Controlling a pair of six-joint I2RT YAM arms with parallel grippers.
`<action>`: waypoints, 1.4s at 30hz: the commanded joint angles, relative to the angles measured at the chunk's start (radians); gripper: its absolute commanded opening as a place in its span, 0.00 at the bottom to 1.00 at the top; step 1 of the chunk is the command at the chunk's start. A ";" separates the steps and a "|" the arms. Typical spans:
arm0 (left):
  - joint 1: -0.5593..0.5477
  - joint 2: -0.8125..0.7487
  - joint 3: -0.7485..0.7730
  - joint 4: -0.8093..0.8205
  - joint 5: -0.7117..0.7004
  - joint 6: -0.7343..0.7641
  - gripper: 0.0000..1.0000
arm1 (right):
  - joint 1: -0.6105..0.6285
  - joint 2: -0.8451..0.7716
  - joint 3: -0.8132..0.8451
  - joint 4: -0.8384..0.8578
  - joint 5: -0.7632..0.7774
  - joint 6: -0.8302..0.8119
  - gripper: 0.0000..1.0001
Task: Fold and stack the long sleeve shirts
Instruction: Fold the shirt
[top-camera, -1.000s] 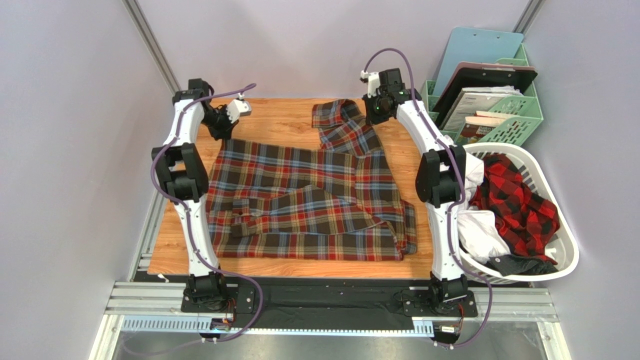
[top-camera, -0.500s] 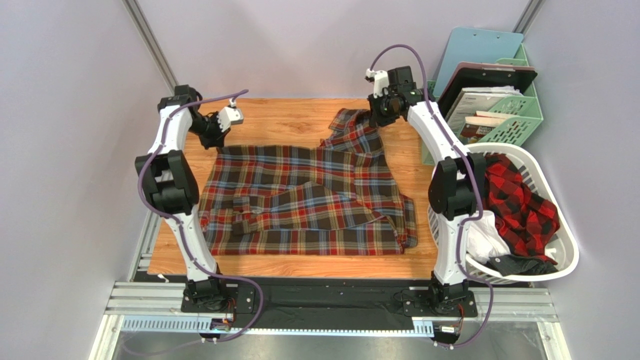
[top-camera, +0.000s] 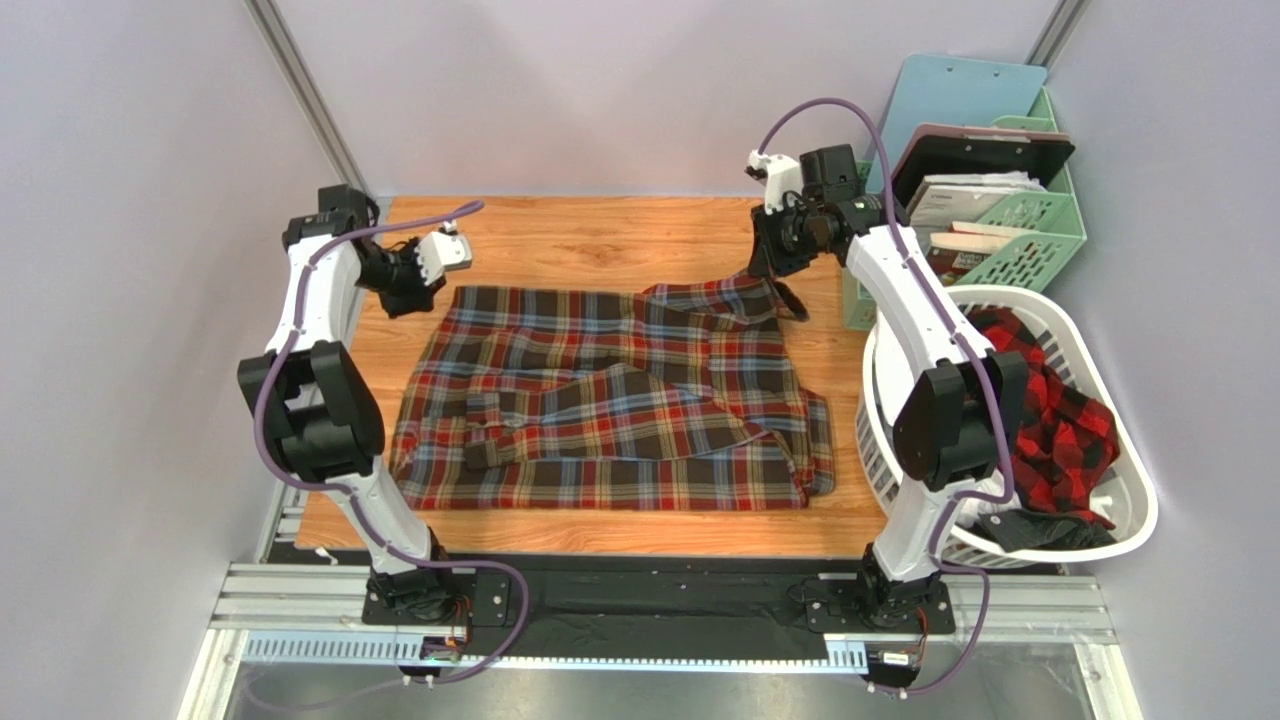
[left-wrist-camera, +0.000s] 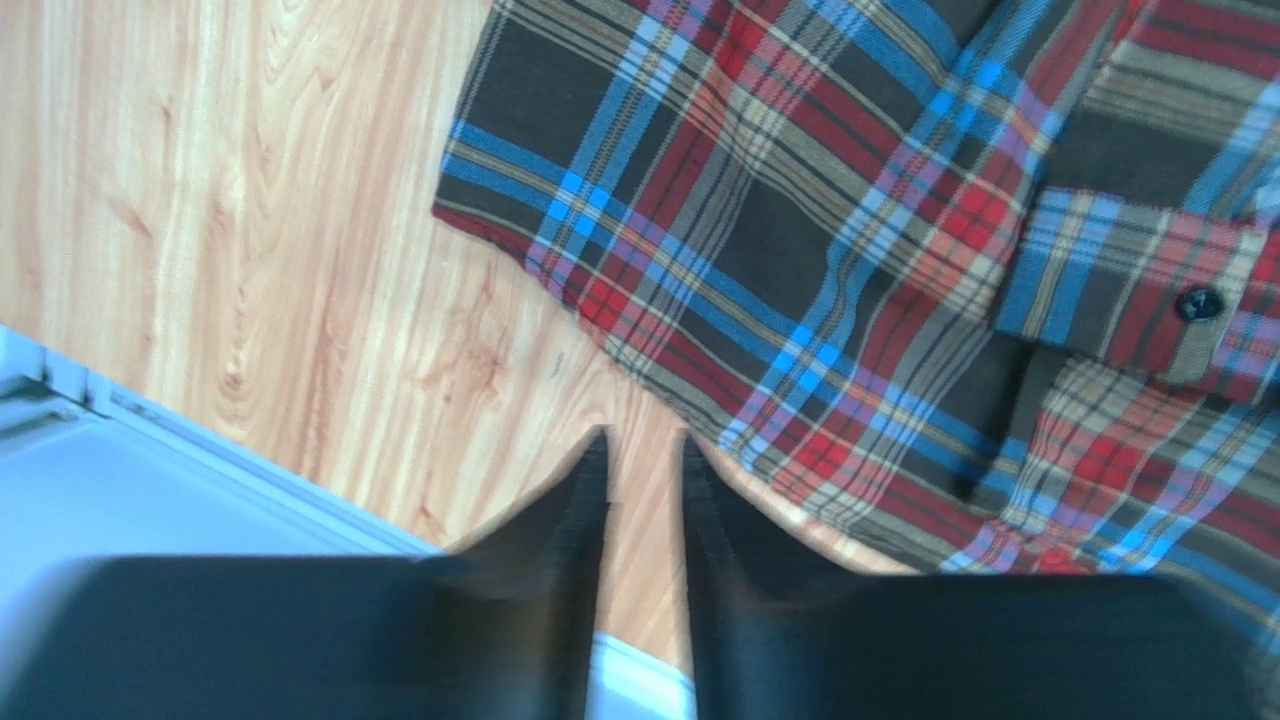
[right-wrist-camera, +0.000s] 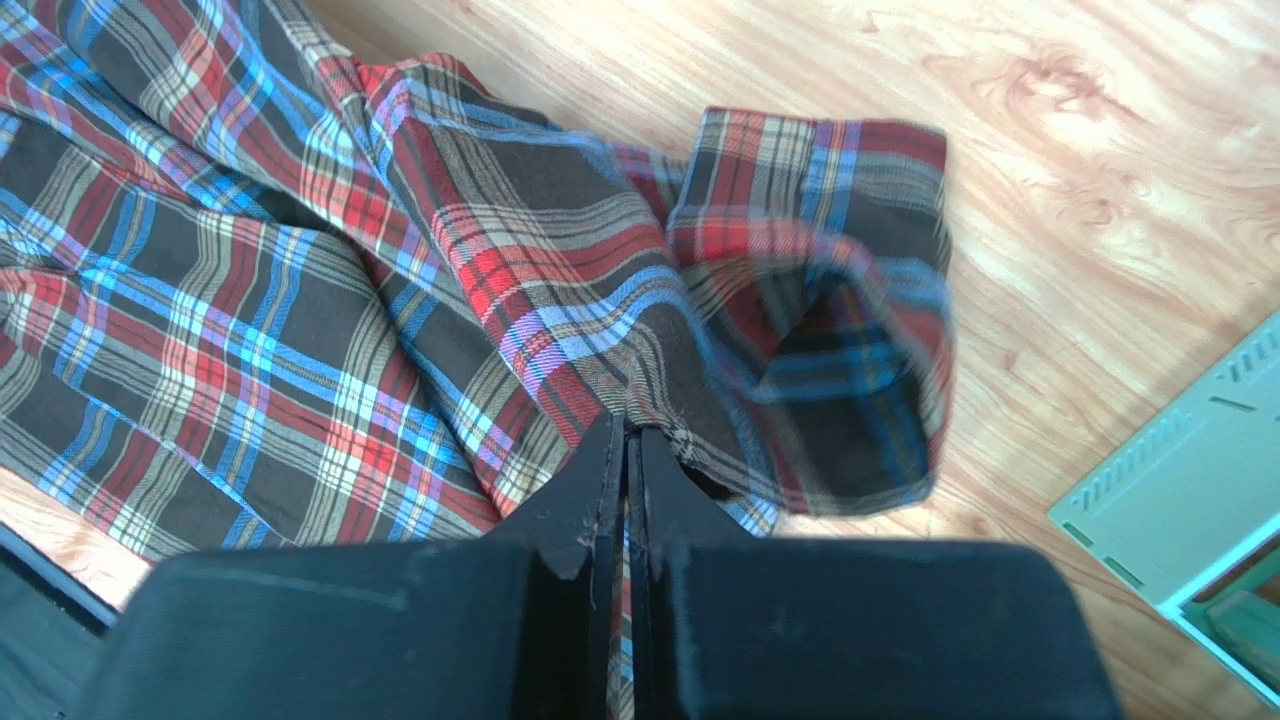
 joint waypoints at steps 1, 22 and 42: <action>-0.007 0.086 0.091 0.051 0.043 -0.048 0.51 | 0.006 0.039 -0.005 0.011 0.014 -0.017 0.00; -0.067 0.626 0.631 -0.003 0.092 0.102 0.67 | 0.020 0.142 0.104 -0.037 0.016 -0.017 0.00; -0.106 0.674 0.646 -0.053 -0.015 0.188 0.00 | 0.022 0.177 0.155 -0.052 0.042 -0.034 0.00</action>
